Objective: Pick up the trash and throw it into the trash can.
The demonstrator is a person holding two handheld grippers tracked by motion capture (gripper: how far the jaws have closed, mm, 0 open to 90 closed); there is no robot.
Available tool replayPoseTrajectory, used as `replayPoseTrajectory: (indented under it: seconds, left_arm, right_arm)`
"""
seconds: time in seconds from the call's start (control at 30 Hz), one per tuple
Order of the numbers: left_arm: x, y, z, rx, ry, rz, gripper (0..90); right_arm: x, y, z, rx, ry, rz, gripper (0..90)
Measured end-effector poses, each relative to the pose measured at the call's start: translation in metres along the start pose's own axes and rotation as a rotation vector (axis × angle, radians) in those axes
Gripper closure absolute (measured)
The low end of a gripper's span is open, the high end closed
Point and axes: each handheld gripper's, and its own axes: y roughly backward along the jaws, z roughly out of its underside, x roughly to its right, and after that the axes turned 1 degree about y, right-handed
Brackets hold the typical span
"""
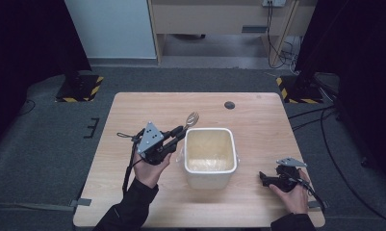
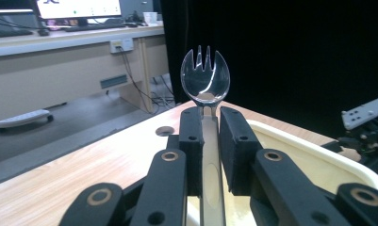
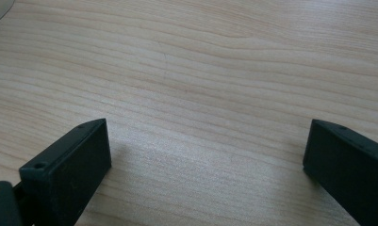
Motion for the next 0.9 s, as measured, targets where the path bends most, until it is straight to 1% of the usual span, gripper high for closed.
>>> replayPoseTrajectory:
  seconds: [0.07,0.13,0.17,0.37,0.43,0.57,0.7,0.9]
  left_arm:
    - [0.002,-0.002,0.001,-0.004,-0.001,0.008,79.6]
    - [0.007,-0.007,0.002,-0.014,-0.004,0.025,79.6]
    - [0.007,-0.007,0.002,-0.014,-0.004,0.025,79.6]
    - [0.02,-0.019,0.005,-0.04,-0.025,0.061,79.6]
    - [0.024,-0.024,0.007,-0.049,-0.026,0.074,79.6]
    - [0.027,-0.03,0.007,-0.058,-0.026,0.088,79.6]
    - [0.029,-0.037,0.006,-0.065,-0.012,0.103,79.6]
    - [0.032,-0.046,0.01,-0.086,-0.006,0.113,79.6]
  right_arm:
    - [0.0,0.0,0.0,0.0,0.0,0.0,1.6]
    - [0.0,0.0,0.0,0.0,0.0,0.0,1.6]
    - [0.0,0.0,0.0,0.0,0.0,0.0,1.6]
    - [0.0,0.0,0.0,0.0,0.0,0.0,1.6]
    - [0.0,0.0,0.0,-0.002,0.001,0.0,1.6]
    - [0.0,0.0,0.0,0.0,0.0,0.0,1.6]
    - [0.0,0.0,0.0,-0.002,0.0,0.0,1.6]
    - [0.0,0.0,0.0,0.0,0.0,0.0,1.6]
